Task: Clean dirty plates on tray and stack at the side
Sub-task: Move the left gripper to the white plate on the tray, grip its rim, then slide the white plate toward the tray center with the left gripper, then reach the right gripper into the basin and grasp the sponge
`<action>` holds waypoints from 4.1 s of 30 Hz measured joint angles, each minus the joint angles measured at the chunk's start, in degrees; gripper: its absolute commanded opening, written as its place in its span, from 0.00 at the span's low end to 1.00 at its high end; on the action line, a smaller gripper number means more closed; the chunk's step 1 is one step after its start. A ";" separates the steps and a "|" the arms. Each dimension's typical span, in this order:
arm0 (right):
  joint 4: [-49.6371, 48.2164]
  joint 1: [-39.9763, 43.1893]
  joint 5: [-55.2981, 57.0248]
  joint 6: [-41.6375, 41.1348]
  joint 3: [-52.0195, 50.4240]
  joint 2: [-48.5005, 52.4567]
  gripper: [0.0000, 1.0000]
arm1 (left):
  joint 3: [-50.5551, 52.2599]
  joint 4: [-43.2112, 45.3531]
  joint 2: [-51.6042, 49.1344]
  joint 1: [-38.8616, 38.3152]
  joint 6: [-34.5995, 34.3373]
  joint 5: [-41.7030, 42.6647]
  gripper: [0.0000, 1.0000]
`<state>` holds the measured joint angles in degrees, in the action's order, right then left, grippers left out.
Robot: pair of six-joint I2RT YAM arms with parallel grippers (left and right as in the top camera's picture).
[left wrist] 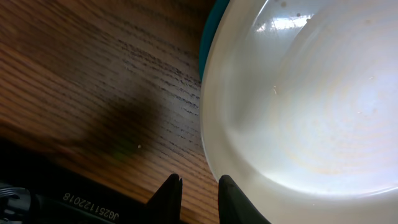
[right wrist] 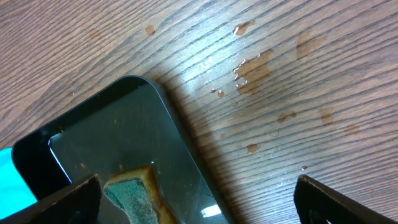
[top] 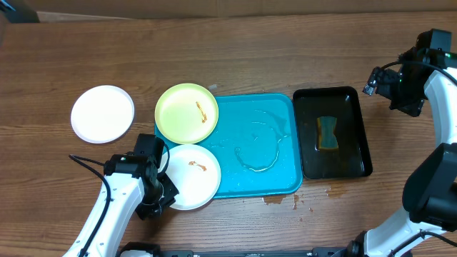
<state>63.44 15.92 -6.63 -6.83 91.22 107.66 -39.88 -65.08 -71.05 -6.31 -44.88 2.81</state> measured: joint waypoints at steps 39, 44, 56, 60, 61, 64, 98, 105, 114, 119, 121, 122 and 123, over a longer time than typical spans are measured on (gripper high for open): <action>0.02 0.00 0.00 -0.02 0.00 0.00 1.00 | 0.46 8.15 -0.02 -0.22 5.40 9.14 0.04; 0.00 0.00 0.02 0.02 0.00 0.00 1.00 | -5.73 10.43 -0.24 -3.76 7.54 9.53 0.04; 0.02 0.00 0.02 0.00 0.00 0.00 1.00 | -20.87 16.04 -20.33 -14.19 9.22 4.39 0.04; -0.02 0.00 0.00 0.00 0.00 0.00 1.00 | -27.71 16.41 -27.58 -15.96 10.51 2.91 0.04; -0.02 0.00 0.00 -0.02 0.00 0.00 1.00 | -28.50 16.52 -28.28 -16.28 10.60 2.64 0.04; -0.04 0.00 0.00 -0.02 0.00 0.00 1.00 | -30.73 17.07 -30.99 -17.73 10.60 1.38 0.04; -2.23 0.00 -0.48 -0.28 0.00 0.00 1.00 | -28.92 21.88 -37.09 -21.11 10.51 -1.03 0.07; 2.32 0.00 -6.32 -0.57 0.00 0.00 0.88 | -28.92 21.94 -37.09 -21.11 10.56 -1.44 0.04; 13.27 -4.44 -11.37 -0.68 0.00 0.00 0.69 | -28.92 22.14 -37.24 -21.11 10.56 -1.46 0.06; 13.79 -11.41 -5.38 -1.99 -1.46 0.00 0.68 | -28.92 22.40 -37.51 -21.11 10.56 -1.60 0.09; 13.03 -14.25 -1.51 -3.74 -3.48 0.00 0.68 | -28.92 22.53 -37.66 -21.11 10.56 -1.57 0.09; 12.59 -15.21 -0.04 -4.50 -4.37 0.00 0.69 | -28.92 22.56 -37.73 -21.11 10.56 -1.60 0.09; 12.09 -16.04 1.46 -5.29 -5.40 0.00 0.68 | -28.92 22.58 -37.73 -21.11 10.56 -1.57 0.09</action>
<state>75.53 -0.12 -5.17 -12.12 85.82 107.66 -68.79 -42.50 -108.77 -27.42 -34.33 1.23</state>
